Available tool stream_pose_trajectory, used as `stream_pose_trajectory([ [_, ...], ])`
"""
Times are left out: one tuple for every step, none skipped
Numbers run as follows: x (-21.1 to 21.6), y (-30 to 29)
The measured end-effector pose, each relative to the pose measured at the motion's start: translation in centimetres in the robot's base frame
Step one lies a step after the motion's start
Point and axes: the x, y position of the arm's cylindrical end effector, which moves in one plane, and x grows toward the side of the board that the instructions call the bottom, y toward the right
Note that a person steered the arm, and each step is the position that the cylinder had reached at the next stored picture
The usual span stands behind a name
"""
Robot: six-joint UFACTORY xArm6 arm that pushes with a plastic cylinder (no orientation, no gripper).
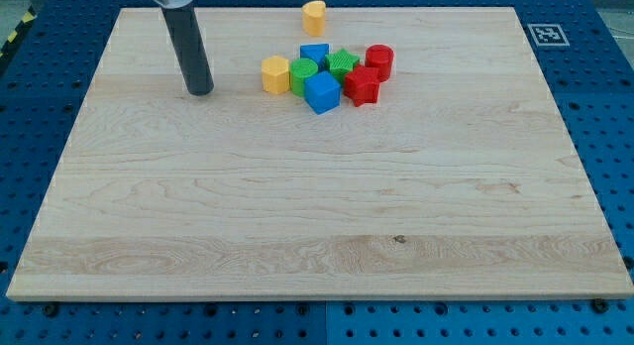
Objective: Slide the yellow hexagon left to the blue triangle
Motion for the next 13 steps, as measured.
stream_pose_trajectory([
  [0.2,0.0],
  [3.0,0.4],
  [3.0,0.4],
  [4.3,0.4],
  [4.2,3.2],
  [4.2,7.0],
  [4.2,7.3],
  [3.7,8.0],
  [1.9,8.4],
  [0.6,9.3],
  [-0.5,7.7],
  [-1.7,6.5],
  [-3.5,6.5],
])
